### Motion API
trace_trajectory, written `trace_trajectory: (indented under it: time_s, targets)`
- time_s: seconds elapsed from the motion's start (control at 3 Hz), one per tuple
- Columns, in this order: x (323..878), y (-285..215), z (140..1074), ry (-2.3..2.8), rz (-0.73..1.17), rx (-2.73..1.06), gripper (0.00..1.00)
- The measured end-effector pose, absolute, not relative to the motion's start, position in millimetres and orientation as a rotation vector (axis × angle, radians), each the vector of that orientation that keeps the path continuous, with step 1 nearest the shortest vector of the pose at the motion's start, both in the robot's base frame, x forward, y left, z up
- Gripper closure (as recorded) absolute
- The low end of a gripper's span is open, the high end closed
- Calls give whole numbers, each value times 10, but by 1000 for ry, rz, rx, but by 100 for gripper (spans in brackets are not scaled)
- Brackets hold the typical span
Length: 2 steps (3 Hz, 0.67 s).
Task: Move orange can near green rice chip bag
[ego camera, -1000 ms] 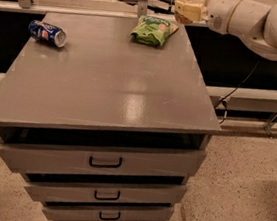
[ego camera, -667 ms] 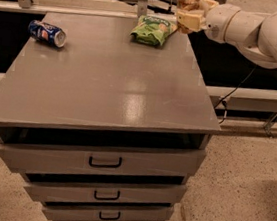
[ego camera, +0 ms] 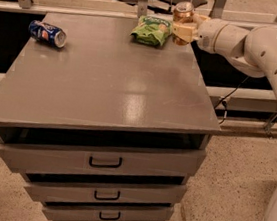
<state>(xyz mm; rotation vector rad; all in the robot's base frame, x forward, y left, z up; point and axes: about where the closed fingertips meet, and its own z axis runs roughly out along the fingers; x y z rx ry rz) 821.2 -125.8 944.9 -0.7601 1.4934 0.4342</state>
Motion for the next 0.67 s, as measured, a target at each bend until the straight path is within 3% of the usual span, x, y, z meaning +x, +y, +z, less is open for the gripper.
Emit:
trace_trajectory:
  time_s: [0.67]
  targets:
    - [8456, -1160, 9157, 1548, 455, -690, 61]
